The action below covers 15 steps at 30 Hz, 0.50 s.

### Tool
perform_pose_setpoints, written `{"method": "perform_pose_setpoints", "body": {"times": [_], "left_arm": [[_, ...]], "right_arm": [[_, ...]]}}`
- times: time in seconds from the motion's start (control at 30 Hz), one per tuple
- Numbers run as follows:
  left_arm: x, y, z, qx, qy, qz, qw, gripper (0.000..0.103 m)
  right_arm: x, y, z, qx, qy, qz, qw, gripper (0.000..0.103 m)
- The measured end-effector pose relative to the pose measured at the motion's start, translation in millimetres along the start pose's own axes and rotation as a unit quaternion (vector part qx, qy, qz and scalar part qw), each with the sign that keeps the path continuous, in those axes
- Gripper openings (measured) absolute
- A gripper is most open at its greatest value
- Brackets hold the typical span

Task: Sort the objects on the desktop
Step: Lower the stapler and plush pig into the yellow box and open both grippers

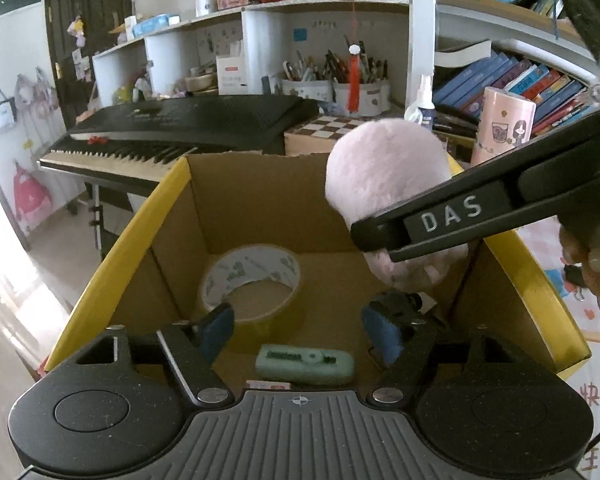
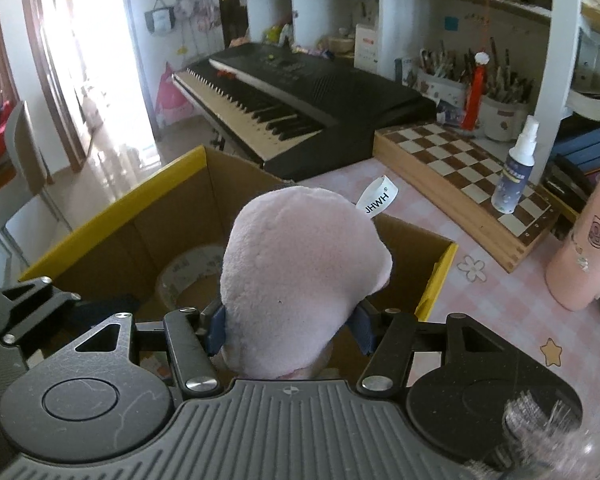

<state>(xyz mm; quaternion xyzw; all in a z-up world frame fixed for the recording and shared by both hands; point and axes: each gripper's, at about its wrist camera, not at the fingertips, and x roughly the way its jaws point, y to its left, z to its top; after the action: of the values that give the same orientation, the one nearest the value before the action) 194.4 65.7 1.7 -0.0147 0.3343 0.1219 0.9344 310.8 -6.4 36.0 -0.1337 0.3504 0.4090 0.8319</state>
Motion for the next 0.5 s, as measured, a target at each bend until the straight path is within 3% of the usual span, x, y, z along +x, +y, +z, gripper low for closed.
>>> {"method": "perform_pose_setpoints", "body": {"times": [0.3,0.5], "left_arm": [[-12.9,-6.7,-1.3,0.013,-0.021,0.004,0.9997,0.085],[-22.4,-10.6,-1.6,0.024,-0.038,0.009,0.9989,0.086]], "right_arm": [[15.9,-2.3,2.7,-0.012,0.028,0.004,1.0,0.059],[19.8,-2.7,4.1,-0.013,0.023,-0.003,1.0,0.064]]}}
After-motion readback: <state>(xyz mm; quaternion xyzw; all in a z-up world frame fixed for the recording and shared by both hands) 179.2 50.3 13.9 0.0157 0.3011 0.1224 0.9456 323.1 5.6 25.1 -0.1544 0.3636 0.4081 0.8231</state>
